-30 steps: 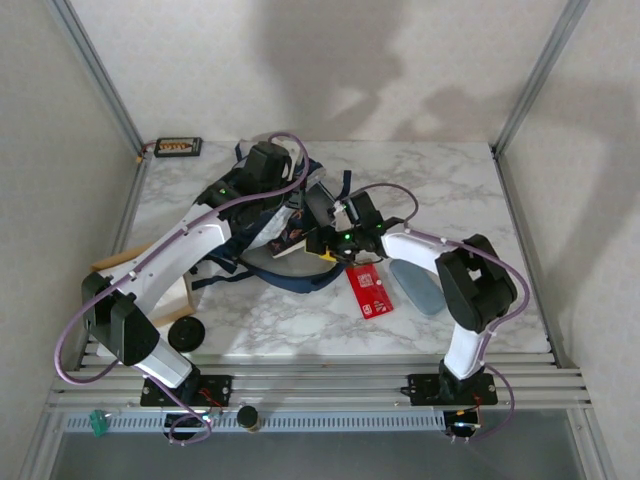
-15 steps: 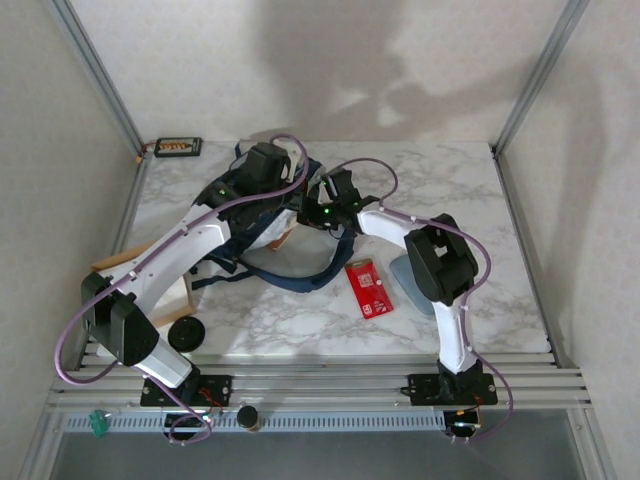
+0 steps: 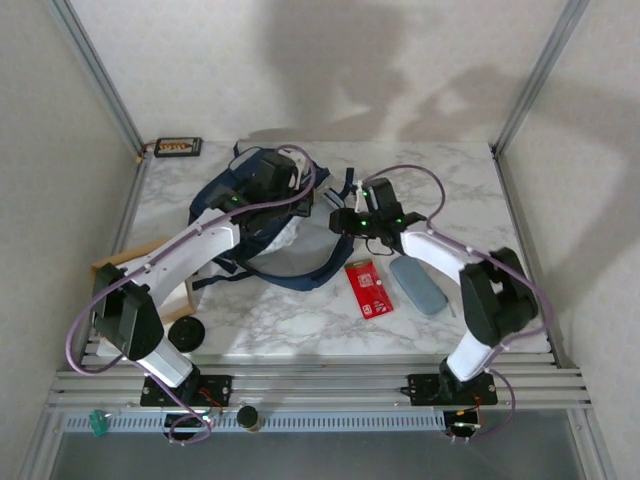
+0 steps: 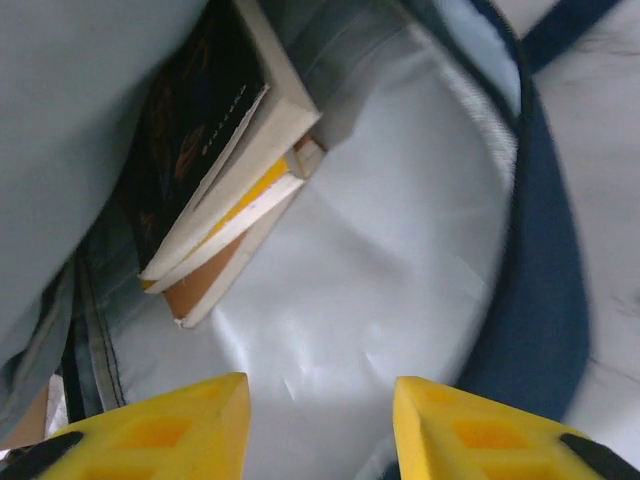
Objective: Pack the student bag
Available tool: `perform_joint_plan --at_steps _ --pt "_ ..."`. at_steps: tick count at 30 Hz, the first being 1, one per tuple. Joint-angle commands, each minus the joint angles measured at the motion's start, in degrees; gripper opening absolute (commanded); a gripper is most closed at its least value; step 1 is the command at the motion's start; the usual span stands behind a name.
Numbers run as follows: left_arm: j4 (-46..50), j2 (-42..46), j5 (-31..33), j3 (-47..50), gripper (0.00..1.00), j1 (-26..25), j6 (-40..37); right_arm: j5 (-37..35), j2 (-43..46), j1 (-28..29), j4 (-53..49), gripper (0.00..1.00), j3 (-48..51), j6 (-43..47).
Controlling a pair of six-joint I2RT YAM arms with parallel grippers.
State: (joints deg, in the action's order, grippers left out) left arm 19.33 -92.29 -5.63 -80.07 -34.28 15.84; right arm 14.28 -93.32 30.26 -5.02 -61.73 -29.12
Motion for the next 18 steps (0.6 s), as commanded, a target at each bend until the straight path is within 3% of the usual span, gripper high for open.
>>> perform_joint_plan --at_steps 1,5,10,14,18 --pt "-3.85 -1.66 -0.43 2.82 0.00 -1.34 3.51 -4.36 4.99 0.09 -5.46 0.45 2.80 0.09" --pt "-7.85 0.40 -7.64 8.90 0.12 -1.11 5.87 -3.80 11.26 0.66 -8.45 0.49 5.65 -2.59" --pt "-12.68 10.69 -13.36 17.55 0.54 1.80 11.53 -6.01 14.40 6.47 -13.67 0.53 5.96 -5.36" --pt "-11.11 21.39 -8.43 24.60 0.70 4.88 15.23 -7.44 12.78 15.14 -12.09 0.53 6.97 -9.97" --pt "-5.84 28.44 -1.78 29.38 0.74 8.64 17.72 -8.53 7.01 22.64 -7.97 0.54 6.89 -14.32"
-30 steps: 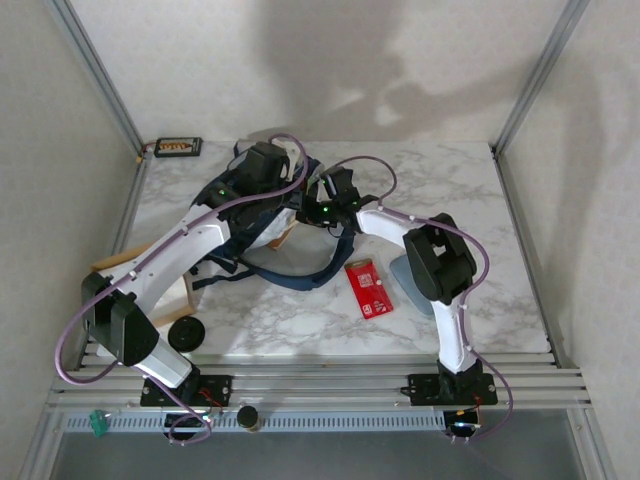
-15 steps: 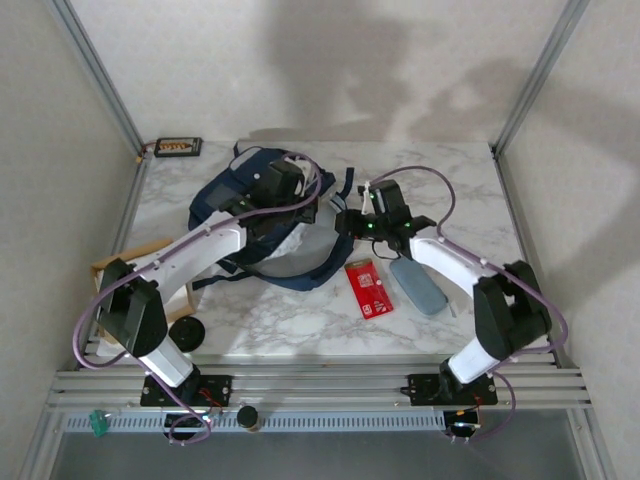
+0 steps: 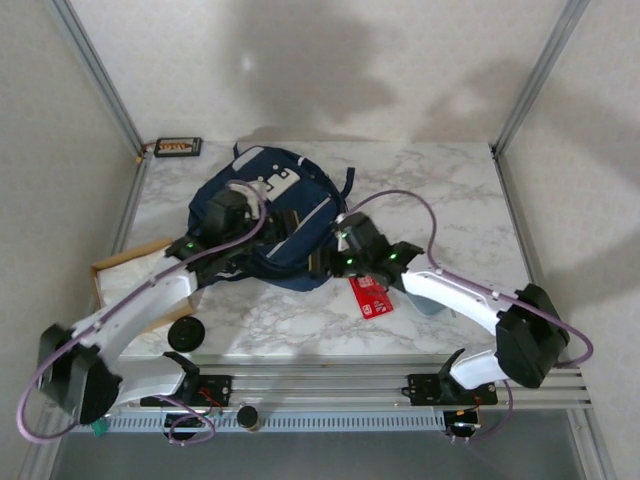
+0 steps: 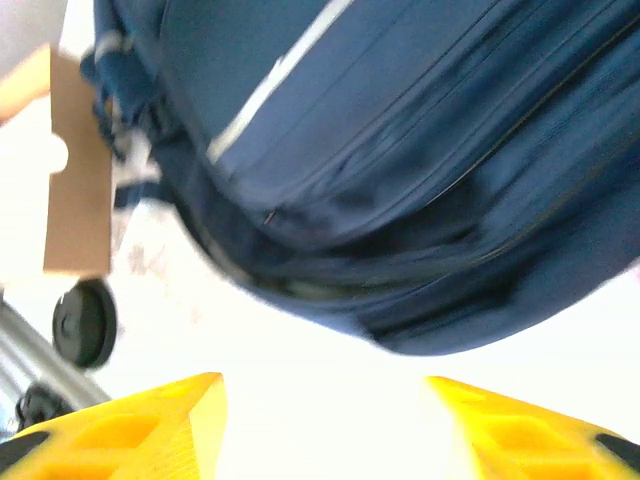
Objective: Pack the student bag
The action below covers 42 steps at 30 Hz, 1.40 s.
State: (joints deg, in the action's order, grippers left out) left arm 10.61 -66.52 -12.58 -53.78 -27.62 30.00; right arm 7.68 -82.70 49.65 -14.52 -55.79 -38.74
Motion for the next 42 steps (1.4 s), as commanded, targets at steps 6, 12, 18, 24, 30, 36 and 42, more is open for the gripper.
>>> perform_joint_plan --at_steps 6,12,18,24,30,36,42 --pt "4.98 7.93 7.11 9.61 0.75 8.28 6.36 -6.55 -13.22 2.23 2.46 0.52 -3.51 -1.72" --pt "4.10 8.57 6.87 13.44 0.76 13.26 8.70 -6.49 -18.88 -8.49 5.62 0.48 -6.34 4.07" --pt "-2.63 5.49 2.55 17.17 0.76 15.40 12.74 -8.20 -20.73 -13.67 1.67 0.49 -12.99 10.69" --pt "-8.15 2.45 3.42 19.93 0.74 15.72 16.35 -8.16 -12.92 -5.23 -1.82 0.57 -8.22 5.61" --pt "-13.61 -4.20 -1.03 20.36 0.69 17.02 17.68 -6.26 -20.01 6.62 1.26 0.56 -13.49 2.57" --pt "-16.05 -6.40 -2.50 21.34 0.68 17.77 16.99 -8.48 -31.43 9.90 4.65 0.48 -23.99 1.39" --pt "-17.47 -8.79 -3.33 21.84 0.67 18.84 16.40 -16.35 -34.95 9.35 5.80 0.41 -25.83 -0.62"
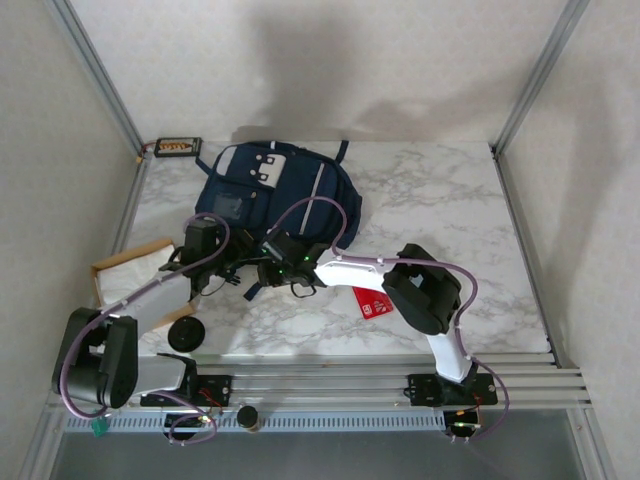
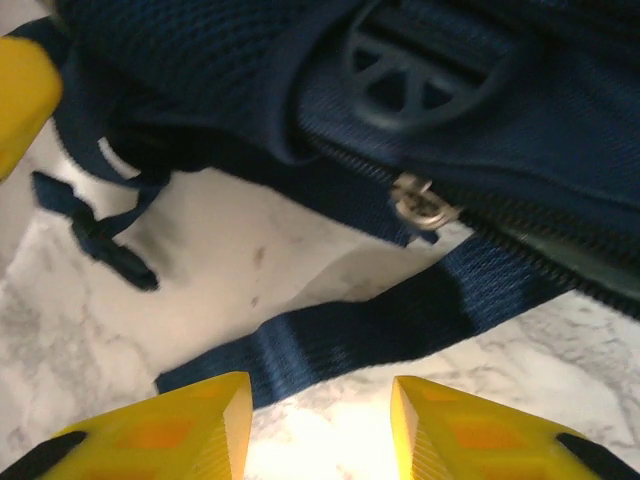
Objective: Pack the student bag
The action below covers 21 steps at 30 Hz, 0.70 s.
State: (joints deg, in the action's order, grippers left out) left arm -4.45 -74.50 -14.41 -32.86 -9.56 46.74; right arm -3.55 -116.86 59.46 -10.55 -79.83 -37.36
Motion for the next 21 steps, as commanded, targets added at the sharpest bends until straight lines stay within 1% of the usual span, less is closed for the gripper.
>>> perform_joint_plan --at_steps 1,8,11,15,18,21 --pt "-2.85 -1.01 -1.36 1.09 0.67 0.86 -0.25 -5.42 -1.31 -0.64 2.50 0.41 -1.65 -2.05" --pt "-4.81 -3.32 -1.28 1.82 0.67 0.95 -0.13 -10.14 -5.69 -0.73 1.33 0.41 -6.03 -3.42" --pt "-5.52 -4.20 -0.64 2.31 0.67 1.03 0.30 -12.43 -6.97 -0.70 0.62 0.39 -6.66 -5.18" --pt "-6.66 -5.00 -0.26 2.70 0.66 1.30 0.83 -15.26 -8.43 -0.76 -0.12 0.40 -7.71 -6.33" --pt "-6.63 -5.66 0.14 2.63 0.65 1.65 0.74 -18.03 -9.76 -0.84 -1.17 0.38 -8.60 -7.53" --pt "-6.71 -5.72 0.60 2.74 0.65 1.83 0.70 -18.77 -10.15 -0.82 -0.31 0.35 -8.53 -6.85"
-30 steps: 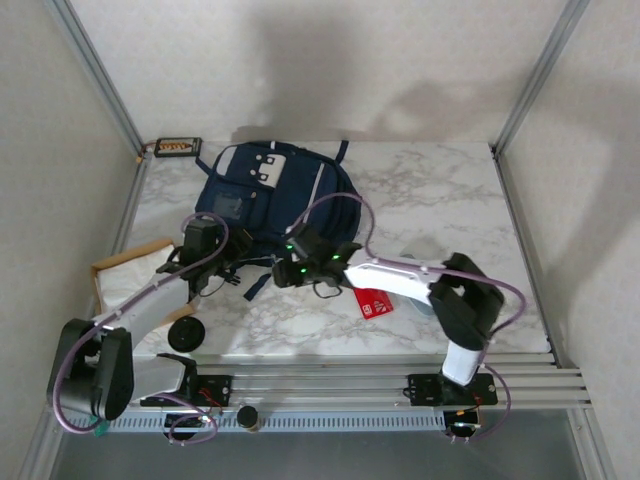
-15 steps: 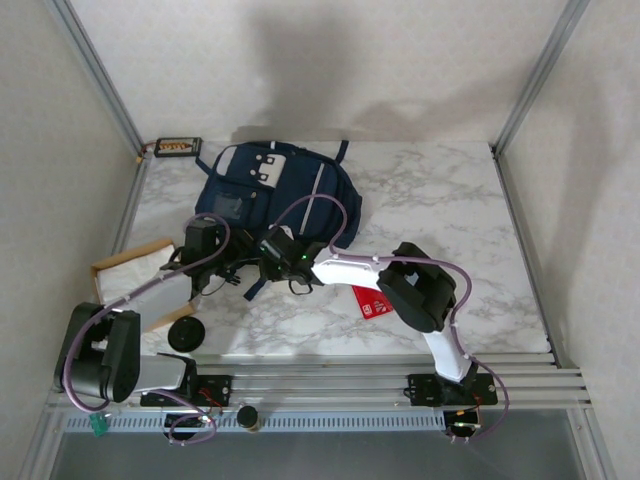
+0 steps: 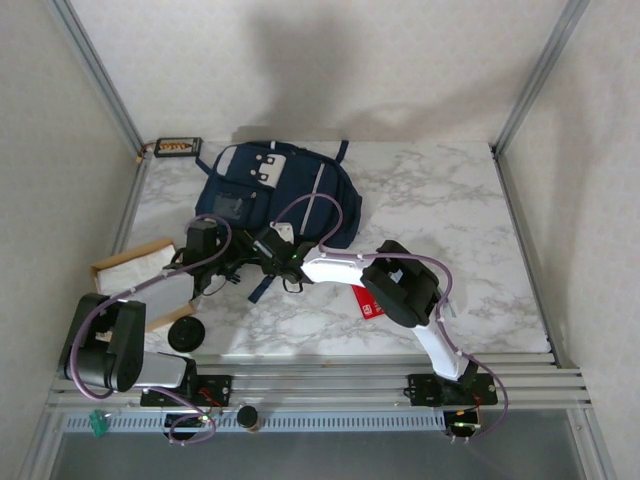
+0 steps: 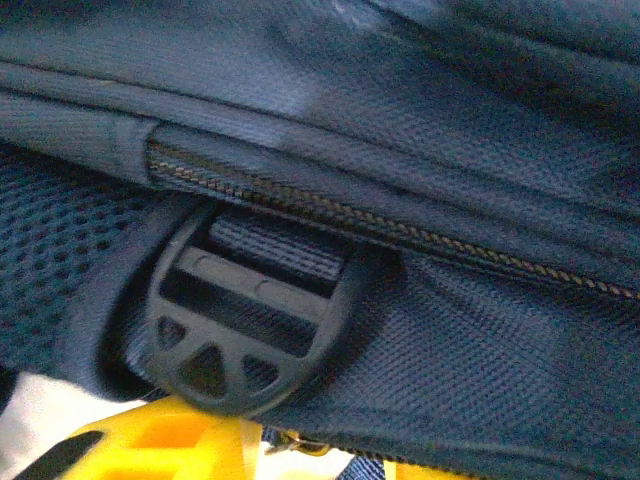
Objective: Pack the student bag
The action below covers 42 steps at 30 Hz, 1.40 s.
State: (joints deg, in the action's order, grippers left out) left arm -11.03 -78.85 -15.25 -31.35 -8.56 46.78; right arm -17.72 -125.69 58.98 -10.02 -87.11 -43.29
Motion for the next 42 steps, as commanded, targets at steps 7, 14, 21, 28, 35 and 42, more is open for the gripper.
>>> perform_joint_plan --at_steps 7,14,21,28,35,42 --pt "-0.74 -1.86 1.35 1.55 0.65 0.87 0.89 -4.77 0.22 -0.24 1.32 0.18 -1.05 3.58" --pt "-1.61 -3.79 4.34 0.10 0.58 1.82 0.99 -3.86 7.30 -0.27 2.20 0.00 5.97 5.91" --pt "-2.45 -7.31 4.96 -2.85 0.45 5.48 -0.24 -5.41 14.43 -0.43 0.61 0.00 13.53 5.99" --pt "-1.63 -11.44 4.42 -7.64 0.42 9.09 -3.15 -0.46 22.23 -1.89 0.18 0.00 21.46 5.30" --pt "-1.30 -7.83 -4.25 -8.33 0.59 8.63 -2.70 4.35 24.16 -1.85 -0.80 0.00 21.60 6.38" --pt "-2.13 8.58 -3.82 2.70 0.68 -0.30 9.93 7.99 25.20 -1.70 -0.82 0.00 20.66 6.20"
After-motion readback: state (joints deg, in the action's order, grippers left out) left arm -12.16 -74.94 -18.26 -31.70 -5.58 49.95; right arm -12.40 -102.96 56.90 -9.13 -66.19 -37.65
